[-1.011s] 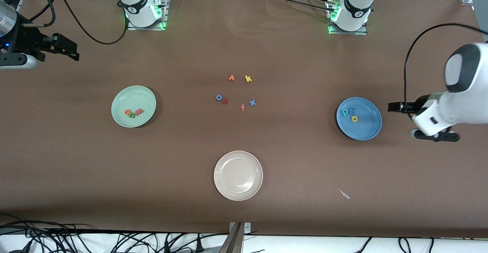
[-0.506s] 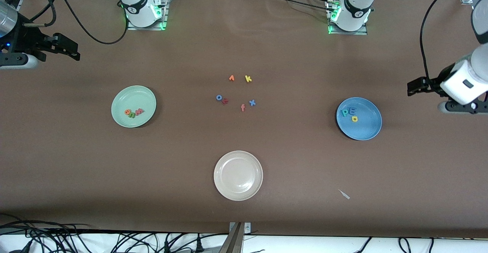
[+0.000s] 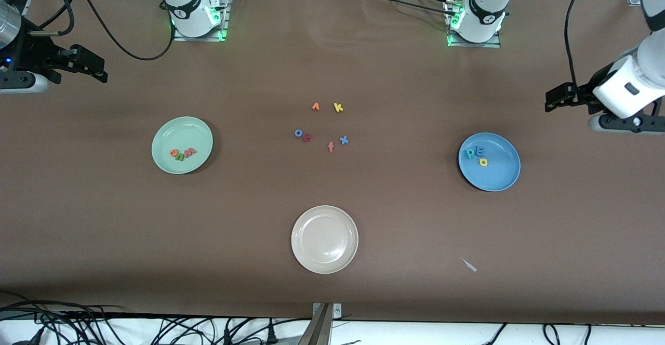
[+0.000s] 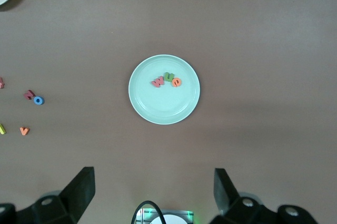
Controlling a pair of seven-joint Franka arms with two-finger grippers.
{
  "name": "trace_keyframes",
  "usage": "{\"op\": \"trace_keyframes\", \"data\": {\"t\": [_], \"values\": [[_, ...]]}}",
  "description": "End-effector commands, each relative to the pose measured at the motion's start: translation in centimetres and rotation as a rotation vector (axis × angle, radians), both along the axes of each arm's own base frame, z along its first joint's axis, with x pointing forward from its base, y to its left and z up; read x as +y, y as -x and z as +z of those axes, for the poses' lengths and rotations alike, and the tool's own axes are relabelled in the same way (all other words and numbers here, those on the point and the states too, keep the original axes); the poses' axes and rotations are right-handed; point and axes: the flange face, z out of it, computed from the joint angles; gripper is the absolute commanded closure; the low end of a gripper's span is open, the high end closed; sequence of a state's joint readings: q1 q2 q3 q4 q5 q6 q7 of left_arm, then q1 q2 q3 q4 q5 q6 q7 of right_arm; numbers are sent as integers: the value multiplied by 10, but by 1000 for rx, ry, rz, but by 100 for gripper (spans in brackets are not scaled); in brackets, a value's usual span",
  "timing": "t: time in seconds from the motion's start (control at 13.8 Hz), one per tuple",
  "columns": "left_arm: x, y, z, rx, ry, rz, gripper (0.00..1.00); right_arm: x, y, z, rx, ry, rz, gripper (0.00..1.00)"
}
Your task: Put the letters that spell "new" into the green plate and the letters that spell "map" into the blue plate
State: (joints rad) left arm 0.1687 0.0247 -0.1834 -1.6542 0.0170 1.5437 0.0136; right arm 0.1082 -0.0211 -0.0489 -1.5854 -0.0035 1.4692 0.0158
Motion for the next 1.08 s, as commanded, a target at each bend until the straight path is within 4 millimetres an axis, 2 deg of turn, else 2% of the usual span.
{"op": "trace_keyframes", "data": {"t": [0.0, 0.29, 1.01], "values": [[2, 16, 13, 4, 33, 12, 0, -1, 1, 7, -2, -22, 23, 0], [-2, 18, 23, -8, 32, 6, 0, -1, 2, 8, -4, -22, 23, 0], [-9, 19, 25, -3, 33, -8, 0, -1, 1, 7, -2, -24, 44, 0]]}}
